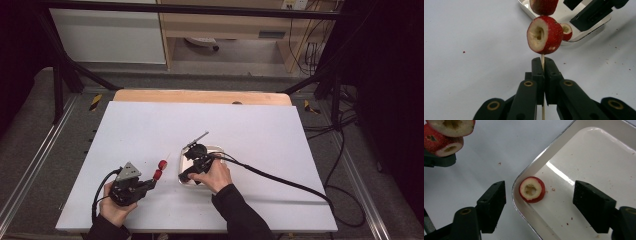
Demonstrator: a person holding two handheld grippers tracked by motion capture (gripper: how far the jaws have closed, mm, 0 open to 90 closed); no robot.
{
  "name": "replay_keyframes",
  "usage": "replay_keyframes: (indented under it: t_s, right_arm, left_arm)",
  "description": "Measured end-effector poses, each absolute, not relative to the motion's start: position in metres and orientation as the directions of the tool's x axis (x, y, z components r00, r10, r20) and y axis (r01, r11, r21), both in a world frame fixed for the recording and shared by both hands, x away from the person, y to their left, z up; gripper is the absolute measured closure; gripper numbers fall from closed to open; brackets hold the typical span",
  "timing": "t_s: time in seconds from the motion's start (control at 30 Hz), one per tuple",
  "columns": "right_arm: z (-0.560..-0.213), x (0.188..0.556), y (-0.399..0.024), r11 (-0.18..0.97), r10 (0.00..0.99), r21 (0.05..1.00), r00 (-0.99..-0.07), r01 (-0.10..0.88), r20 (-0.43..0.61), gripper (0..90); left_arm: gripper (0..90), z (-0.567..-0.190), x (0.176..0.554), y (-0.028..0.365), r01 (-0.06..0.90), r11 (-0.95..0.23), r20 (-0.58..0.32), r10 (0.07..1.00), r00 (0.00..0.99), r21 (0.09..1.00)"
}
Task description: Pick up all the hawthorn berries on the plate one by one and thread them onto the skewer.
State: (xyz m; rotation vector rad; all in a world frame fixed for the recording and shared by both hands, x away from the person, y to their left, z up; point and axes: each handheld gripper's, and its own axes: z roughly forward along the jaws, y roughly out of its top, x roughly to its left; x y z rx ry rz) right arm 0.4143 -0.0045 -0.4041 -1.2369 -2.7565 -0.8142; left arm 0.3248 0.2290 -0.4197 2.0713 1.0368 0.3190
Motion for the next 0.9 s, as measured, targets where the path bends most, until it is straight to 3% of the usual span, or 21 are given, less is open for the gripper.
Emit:
replay_keyframes:
  t_s: [0.17, 0.53, 0.9]
  right_arm:
    - [-0.404, 0.417, 0.004, 0.543, 0.711, 0.425, -0.665, 0.724, 0.226, 36.2]
    - [-0.412, 0.42, 0.013, 0.543, 0.73, 0.375, -0.643, 0.751, 0.231, 41.0]
    - [-0.417, 0.42, 0.015, 0.557, 0.733, 0.376, -0.651, 0.741, 0.198, 52.2]
  left_arm:
    - [87.7, -0.42, 0.325, 0.229, 0.569, -0.362, -0.114, 0.764, 0.635, 0.738]
    - [87.8, -0.42, 0.325, 0.23, 0.571, -0.358, -0.115, 0.768, 0.63, 0.738]
    - [87.7, -0.421, 0.325, 0.23, 0.573, -0.358, -0.116, 0.769, 0.629, 0.737]
